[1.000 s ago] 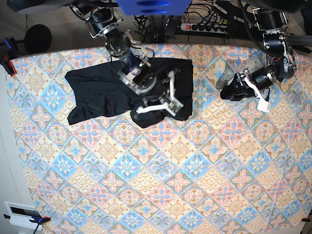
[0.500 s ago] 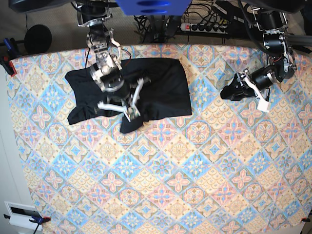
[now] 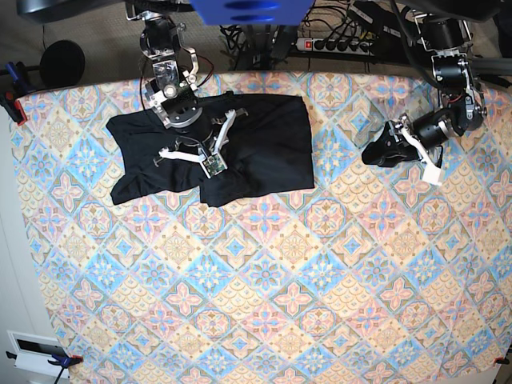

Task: Layout the t-shirt on the table in an organized manner, then fold the t-shirt properly
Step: 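Press and flatten the folded bundle with the right gripper, then move the right gripper to the bundle's short edge and grasp it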

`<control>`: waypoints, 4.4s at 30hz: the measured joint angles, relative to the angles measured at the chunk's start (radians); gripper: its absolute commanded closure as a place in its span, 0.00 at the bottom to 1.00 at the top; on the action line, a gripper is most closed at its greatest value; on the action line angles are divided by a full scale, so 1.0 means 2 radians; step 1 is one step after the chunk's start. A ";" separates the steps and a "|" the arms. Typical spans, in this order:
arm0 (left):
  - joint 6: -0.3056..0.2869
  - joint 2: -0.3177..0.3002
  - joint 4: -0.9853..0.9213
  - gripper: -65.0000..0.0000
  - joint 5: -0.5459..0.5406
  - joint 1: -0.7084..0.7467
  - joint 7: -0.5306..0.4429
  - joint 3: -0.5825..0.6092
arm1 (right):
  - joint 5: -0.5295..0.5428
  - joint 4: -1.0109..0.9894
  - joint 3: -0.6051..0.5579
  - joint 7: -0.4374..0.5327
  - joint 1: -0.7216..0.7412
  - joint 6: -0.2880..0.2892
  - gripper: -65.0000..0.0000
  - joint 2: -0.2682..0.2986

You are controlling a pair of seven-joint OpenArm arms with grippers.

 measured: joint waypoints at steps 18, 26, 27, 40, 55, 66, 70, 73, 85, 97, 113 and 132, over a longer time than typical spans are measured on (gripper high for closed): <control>0.000 0.003 0.000 0.48 0.039 0.000 0.000 0.000 | 0.001 0.023 0.075 0.012 -0.058 0.002 0.93 -0.005; 0.000 0.003 0.000 0.48 0.040 0.000 0.000 0.000 | 0.001 0.029 0.071 0.008 -0.060 0.000 0.93 -0.005; 0.000 0.003 0.000 0.48 0.040 -0.001 0.000 0.000 | 0.001 0.033 0.071 0.008 -0.060 0.000 0.93 -0.005; 0.000 0.003 0.000 0.48 0.040 -0.001 -0.002 0.000 | 0.000 0.043 0.069 -0.005 -0.084 0.000 0.79 -0.016; 0.000 0.003 0.000 0.48 0.039 0.000 -0.001 0.000 | -0.001 0.050 0.069 -0.006 -0.073 0.000 0.55 -0.016; 0.000 0.003 0.000 0.48 0.041 0.001 -0.001 0.000 | -0.001 0.051 0.064 -0.005 -0.009 -0.001 0.62 -0.015; 0.000 0.003 0.000 0.48 0.041 0.001 -0.001 0.000 | -0.002 0.051 0.022 -0.005 -0.007 0.000 0.89 -0.016; 0.000 0.003 0.000 0.48 0.041 0.001 -0.002 0.000 | -0.002 0.051 0.005 -0.005 -0.011 0.000 1.00 -0.032; 0.000 0.003 0.000 0.48 0.061 0.000 -0.001 0.000 | 0.002 0.048 0.022 -0.003 -0.008 -0.001 1.00 -0.045; 0.000 0.003 0.000 0.48 0.064 -0.001 -0.002 0.000 | 0.001 -0.011 0.052 -0.003 -0.007 -0.001 1.00 -0.044; 0.000 0.003 0.000 0.48 0.064 0.001 -0.001 0.000 | 0.001 -0.045 0.122 -0.001 -0.007 -0.001 1.00 -0.043; 0.000 0.010 0.000 0.48 0.064 0.004 -0.001 0.000 | 0.001 0.036 0.271 -0.003 -0.008 0.003 1.00 -0.047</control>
